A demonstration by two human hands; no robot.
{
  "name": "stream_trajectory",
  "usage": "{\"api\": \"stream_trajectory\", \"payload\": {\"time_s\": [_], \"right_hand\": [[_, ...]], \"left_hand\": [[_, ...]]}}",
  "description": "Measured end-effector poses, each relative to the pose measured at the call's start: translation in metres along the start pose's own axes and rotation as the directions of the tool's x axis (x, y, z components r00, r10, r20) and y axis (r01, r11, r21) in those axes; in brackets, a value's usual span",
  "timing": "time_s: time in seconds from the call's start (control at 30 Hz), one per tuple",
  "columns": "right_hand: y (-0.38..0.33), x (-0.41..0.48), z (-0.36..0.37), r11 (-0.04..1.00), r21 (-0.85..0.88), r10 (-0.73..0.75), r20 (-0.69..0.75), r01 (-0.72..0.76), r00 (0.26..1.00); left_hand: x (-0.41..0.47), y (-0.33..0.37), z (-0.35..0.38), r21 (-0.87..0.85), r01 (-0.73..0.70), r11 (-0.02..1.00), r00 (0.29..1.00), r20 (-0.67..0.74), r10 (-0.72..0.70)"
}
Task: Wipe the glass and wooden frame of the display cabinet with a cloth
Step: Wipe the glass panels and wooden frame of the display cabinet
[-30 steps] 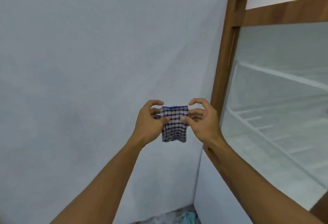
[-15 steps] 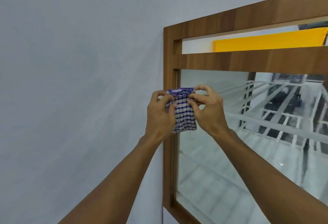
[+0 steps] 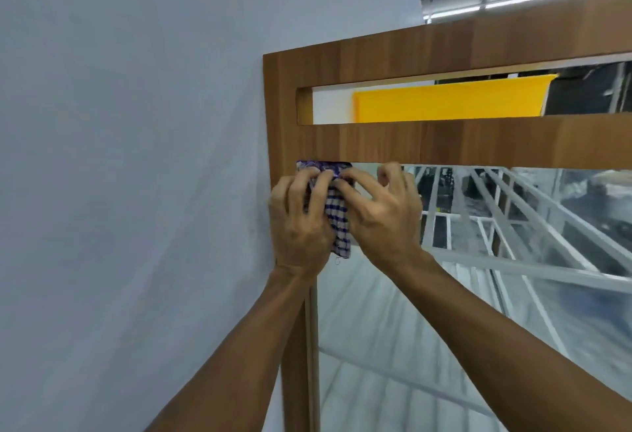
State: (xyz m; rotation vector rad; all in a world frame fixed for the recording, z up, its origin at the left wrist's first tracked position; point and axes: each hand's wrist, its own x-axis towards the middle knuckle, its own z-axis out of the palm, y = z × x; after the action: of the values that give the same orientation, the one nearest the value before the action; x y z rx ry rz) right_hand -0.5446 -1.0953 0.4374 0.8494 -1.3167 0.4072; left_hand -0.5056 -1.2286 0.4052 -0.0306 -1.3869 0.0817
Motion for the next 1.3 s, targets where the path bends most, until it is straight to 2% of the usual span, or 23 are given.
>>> {"api": "stream_trajectory", "payload": {"time_s": [0.1,0.23,0.37,0.47,0.57,0.63,0.73,0.83,0.9,1.03,1.07,1.17,1.2,1.3], "right_hand": [[-0.001,-0.005,0.001,0.998,-0.061,-0.015,-0.057,0.012,0.998],[0.003,-0.012,0.000,0.999,-0.027,-0.036,-0.035,0.035,0.999],[0.016,-0.039,-0.023,0.988,-0.156,0.002,0.061,0.008,0.998],[0.028,-0.059,-0.043,0.968,-0.247,0.094,0.165,-0.051,0.982],[0.034,-0.064,-0.047,0.952,-0.301,0.134,0.249,-0.055,0.959],[0.033,-0.065,-0.046,0.944,-0.324,0.148,0.269,-0.055,0.952],[0.032,-0.066,-0.045,0.935,-0.351,0.153,0.270,-0.051,0.951],[0.032,-0.066,-0.043,0.931,-0.362,0.158,0.267,-0.053,0.951],[0.033,-0.065,-0.044,0.935,-0.349,0.157,0.245,-0.064,0.957],[0.044,-0.075,-0.060,0.923,-0.374,0.189,0.249,-0.085,0.950],[0.048,-0.078,-0.066,0.913,-0.399,0.200,0.251,-0.086,0.947],[0.058,-0.083,-0.077,0.898,-0.434,0.201,0.254,-0.075,0.946],[0.059,-0.084,-0.078,0.897,-0.434,0.206,0.251,-0.080,0.946],[0.063,-0.083,-0.079,0.888,-0.441,0.239,0.207,-0.127,0.949]], "left_hand": [[-0.015,0.002,0.008,-0.073,-0.065,0.995,0.997,0.046,0.069],[-0.029,0.020,0.009,-0.222,0.081,0.972,0.962,0.271,-0.018],[-0.033,0.028,0.014,-0.172,0.144,0.974,0.940,0.330,-0.081],[-0.026,0.046,0.019,-0.178,0.196,0.964,0.939,0.318,-0.133],[-0.023,0.056,0.024,-0.301,0.087,0.950,0.953,0.304,0.009],[-0.032,0.044,0.022,-0.302,0.058,0.952,0.951,0.307,0.039],[-0.042,0.030,0.019,-0.214,0.147,0.966,0.950,0.303,-0.077],[-0.025,0.058,0.025,-0.209,0.263,0.942,0.939,0.281,-0.199],[-0.018,0.077,0.026,-0.269,0.224,0.937,0.945,0.296,-0.141],[-0.037,0.065,0.026,-0.331,0.023,0.943,0.958,0.277,0.073],[-0.041,0.060,0.024,-0.314,0.028,0.949,0.960,0.273,0.062],[-0.036,0.070,0.024,-0.271,0.158,0.950,0.960,0.266,-0.084],[-0.030,0.080,0.025,-0.281,0.163,0.946,0.958,0.274,-0.084],[-0.016,0.109,0.028,-0.370,0.008,0.929,0.956,0.276,0.102]]}}
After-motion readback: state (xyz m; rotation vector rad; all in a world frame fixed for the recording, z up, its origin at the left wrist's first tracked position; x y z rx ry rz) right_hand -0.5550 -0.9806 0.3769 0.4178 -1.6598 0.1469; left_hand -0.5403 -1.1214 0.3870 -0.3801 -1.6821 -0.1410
